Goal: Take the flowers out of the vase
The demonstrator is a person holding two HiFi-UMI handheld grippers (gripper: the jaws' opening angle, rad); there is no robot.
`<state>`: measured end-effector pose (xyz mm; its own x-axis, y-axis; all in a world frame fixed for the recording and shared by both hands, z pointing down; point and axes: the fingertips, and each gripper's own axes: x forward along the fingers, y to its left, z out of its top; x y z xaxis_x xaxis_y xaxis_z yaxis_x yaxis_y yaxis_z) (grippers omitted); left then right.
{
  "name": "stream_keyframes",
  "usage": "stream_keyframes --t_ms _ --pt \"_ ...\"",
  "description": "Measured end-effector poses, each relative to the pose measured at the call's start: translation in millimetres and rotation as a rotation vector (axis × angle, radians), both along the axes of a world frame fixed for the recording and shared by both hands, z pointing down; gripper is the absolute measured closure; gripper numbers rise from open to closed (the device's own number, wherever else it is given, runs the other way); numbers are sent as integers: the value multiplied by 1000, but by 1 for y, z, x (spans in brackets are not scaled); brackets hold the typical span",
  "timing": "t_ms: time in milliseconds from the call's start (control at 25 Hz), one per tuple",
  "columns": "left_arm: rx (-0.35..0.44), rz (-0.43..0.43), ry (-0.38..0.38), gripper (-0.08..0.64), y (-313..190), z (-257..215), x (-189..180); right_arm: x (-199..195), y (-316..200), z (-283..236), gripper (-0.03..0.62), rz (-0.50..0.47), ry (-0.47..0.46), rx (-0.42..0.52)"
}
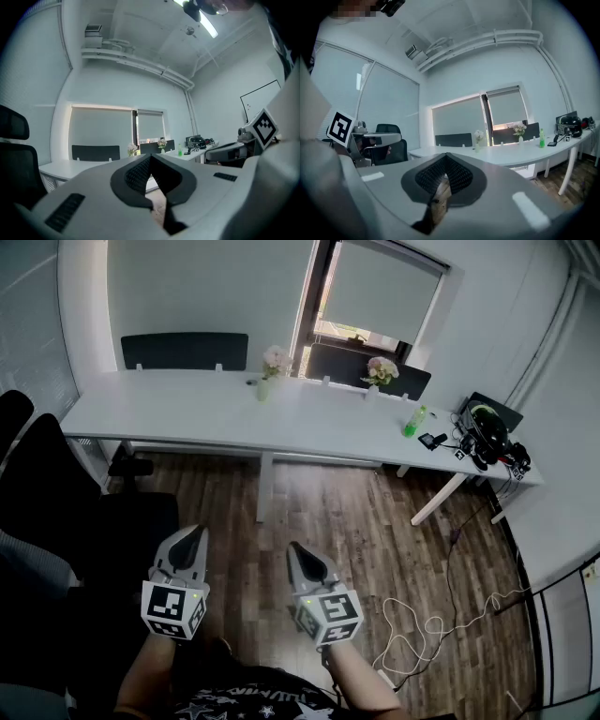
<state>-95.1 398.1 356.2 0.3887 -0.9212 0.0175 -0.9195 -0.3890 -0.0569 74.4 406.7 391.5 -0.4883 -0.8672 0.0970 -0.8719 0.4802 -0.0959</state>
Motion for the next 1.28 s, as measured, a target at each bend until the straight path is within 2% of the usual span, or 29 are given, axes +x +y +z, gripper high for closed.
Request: stream_keyframes --t_ms 520,680,920,1160,1280 --pt "-43 12 0 552 -12 22 -7 -8 -16 7 592 8 -13 -39" --pt "-56 14 8 553 -17 29 -18 -8 -18 8 592 29 -54 -17" --pt "-61 50 47 552 -29 32 -35 -31 -32 -2 591 -1 -44 17" --pt "-80 90 60 553 -50 45 -65 -59 -60 2 591 52 -5 21" --pt "-84 128 67 553 -62 47 -77 -66 -66 12 591 93 -17 12"
